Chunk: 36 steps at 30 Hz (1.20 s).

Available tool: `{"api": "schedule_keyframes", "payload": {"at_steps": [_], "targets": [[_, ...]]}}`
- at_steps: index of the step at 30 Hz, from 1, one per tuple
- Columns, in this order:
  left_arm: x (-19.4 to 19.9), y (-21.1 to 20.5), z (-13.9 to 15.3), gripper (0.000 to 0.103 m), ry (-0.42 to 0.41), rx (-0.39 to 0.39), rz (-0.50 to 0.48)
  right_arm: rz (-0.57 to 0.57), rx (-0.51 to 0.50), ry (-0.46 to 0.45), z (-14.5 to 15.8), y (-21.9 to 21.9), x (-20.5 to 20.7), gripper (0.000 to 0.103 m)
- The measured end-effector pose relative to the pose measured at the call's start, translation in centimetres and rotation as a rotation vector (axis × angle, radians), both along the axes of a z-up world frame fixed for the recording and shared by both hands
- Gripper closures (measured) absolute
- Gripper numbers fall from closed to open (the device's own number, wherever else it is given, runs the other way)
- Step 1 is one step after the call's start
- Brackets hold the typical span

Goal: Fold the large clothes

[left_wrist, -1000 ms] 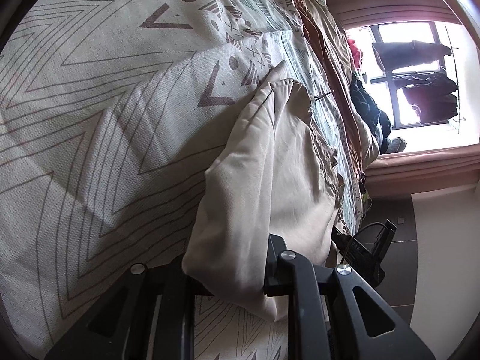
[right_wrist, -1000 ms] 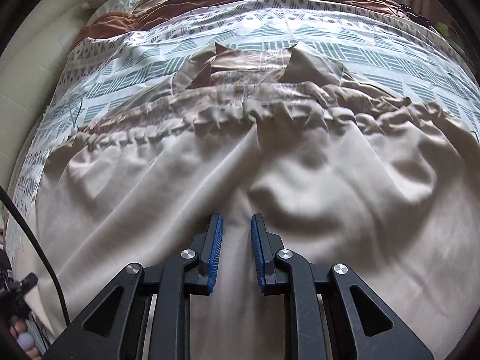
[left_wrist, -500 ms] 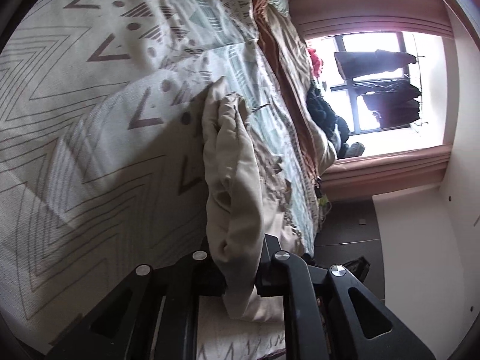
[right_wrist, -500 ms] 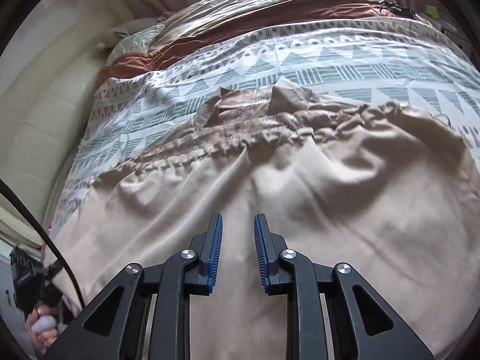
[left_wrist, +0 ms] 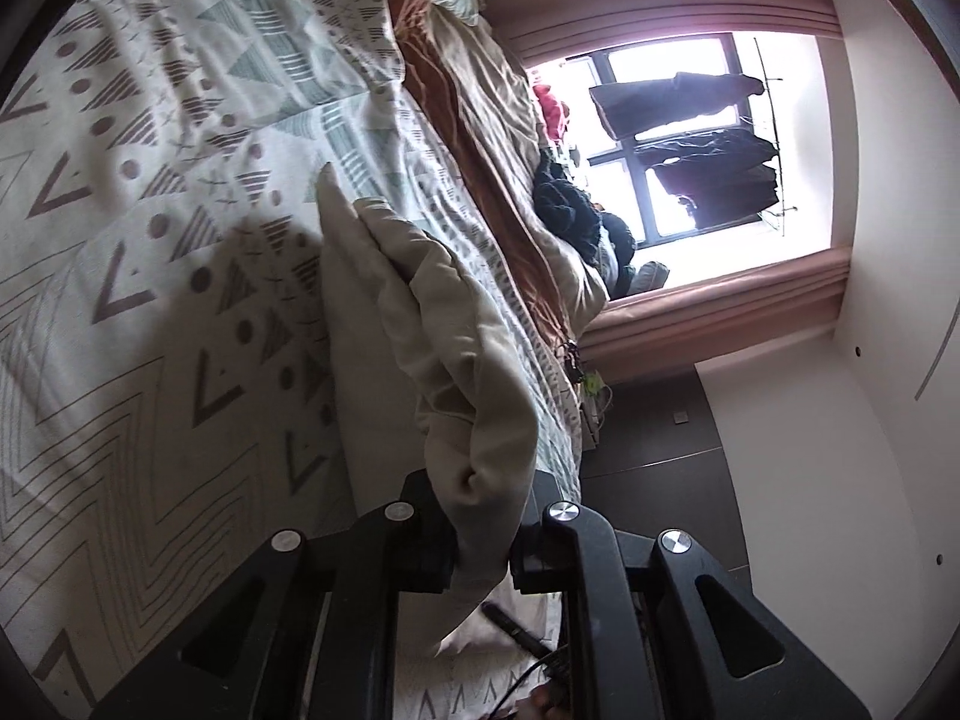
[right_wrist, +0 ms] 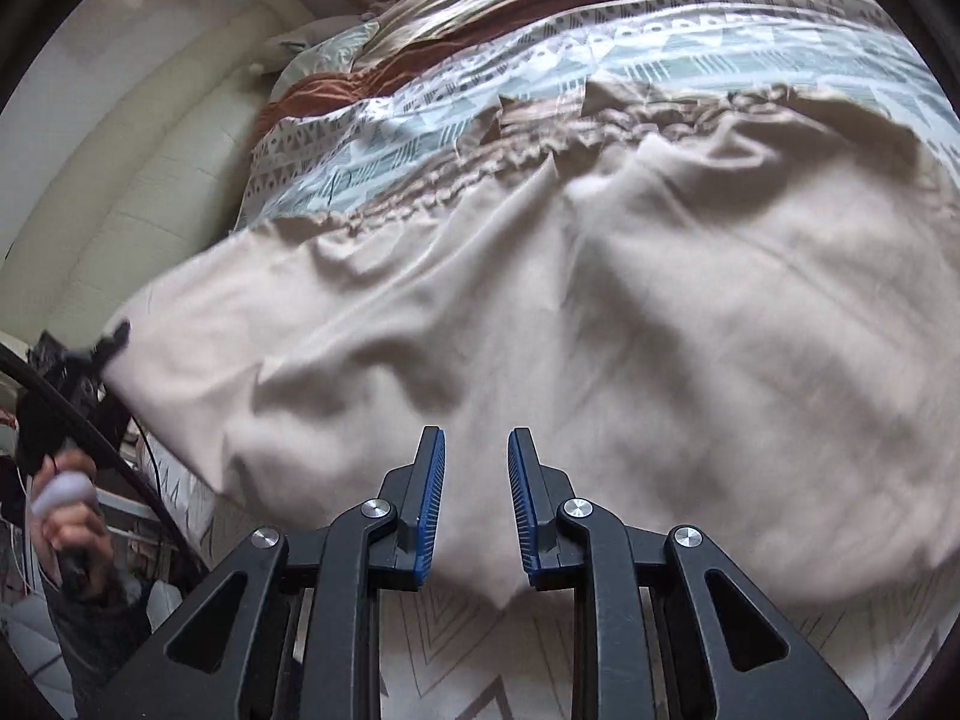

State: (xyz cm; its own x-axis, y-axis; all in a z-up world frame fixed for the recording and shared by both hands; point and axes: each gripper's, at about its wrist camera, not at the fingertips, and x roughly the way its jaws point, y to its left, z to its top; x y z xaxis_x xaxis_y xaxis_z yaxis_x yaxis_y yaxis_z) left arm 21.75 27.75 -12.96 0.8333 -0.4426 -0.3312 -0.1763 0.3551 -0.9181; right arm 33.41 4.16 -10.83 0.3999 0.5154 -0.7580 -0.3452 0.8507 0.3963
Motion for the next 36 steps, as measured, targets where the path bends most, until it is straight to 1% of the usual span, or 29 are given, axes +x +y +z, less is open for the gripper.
{"api": "schedule_keyframes", "payload": {"at_steps": [4,7,9,11,15,16,18,20,23,24,25,26,27,28,32,36], "targets": [[1.3,-0.8,1.7,0.089,-0.04,0.015,-0.028,0.018,0.011,0.026,-1.2,-0.4,-1.0,0.084],[2.5,-1.6,3.0,0.089,-0.075,0.006,-0.056,0.032,0.002,0.037,-2.1,0.2,-1.6,0.084],[3.3,-2.5,3.8,0.089,-0.095,0.007,-0.08,0.012,-0.01,0.052,-3.2,0.1,-1.6,0.084],[4.1,-3.7,4.6,0.089,-0.107,0.025,-0.098,-0.042,0.011,0.082,-4.1,-0.5,-1.5,0.085],[6.3,-5.7,6.2,0.089,-0.152,0.002,-0.157,-0.057,0.023,0.093,-4.0,-0.8,-1.5,0.085],[6.7,-6.1,6.7,0.089,-0.159,0.003,-0.167,-0.055,0.045,0.102,-3.9,-1.2,-1.4,0.084],[7.6,-7.0,8.0,0.089,-0.178,0.011,-0.193,-0.062,0.119,0.12,-3.7,-2.3,-1.6,0.084],[8.6,-8.1,9.1,0.089,-0.195,0.022,-0.223,-0.069,0.168,0.106,-3.0,-3.8,-1.8,0.084],[10.4,-9.8,10.3,0.089,-0.213,0.017,-0.27,-0.105,0.221,0.083,-2.0,-6.6,-2.0,0.084],[11.1,-10.5,10.6,0.089,-0.216,0.016,-0.286,-0.116,0.23,0.074,-1.7,-7.4,-2.1,0.08],[11.7,-11.1,10.8,0.089,-0.218,0.018,-0.301,-0.128,0.237,0.062,-1.4,-8.3,-2.3,0.069],[12.3,-11.6,11.0,0.089,-0.219,0.019,-0.313,-0.147,0.244,0.046,-1.1,-9.4,-2.5,0.062],[13.0,-12.3,11.2,0.089,-0.219,0.018,-0.327,-0.164,0.252,0.032,-0.8,-10.3,-2.7,0.051],[13.7,-12.9,11.3,0.089,-0.219,0.015,-0.339,-0.185,0.262,0.016,-0.5,-11.3,-3.0,0.047],[16.4,-15.4,11.6,0.089,-0.211,-0.002,-0.381,-0.277,0.276,-0.024,0.4,-15.8,-4.5,0.047],[19.3,-18.4,11.5,0.089,-0.194,-0.002,-0.414,-0.376,0.285,-0.037,0.6,-20.4,-6.3,0.047]]}}
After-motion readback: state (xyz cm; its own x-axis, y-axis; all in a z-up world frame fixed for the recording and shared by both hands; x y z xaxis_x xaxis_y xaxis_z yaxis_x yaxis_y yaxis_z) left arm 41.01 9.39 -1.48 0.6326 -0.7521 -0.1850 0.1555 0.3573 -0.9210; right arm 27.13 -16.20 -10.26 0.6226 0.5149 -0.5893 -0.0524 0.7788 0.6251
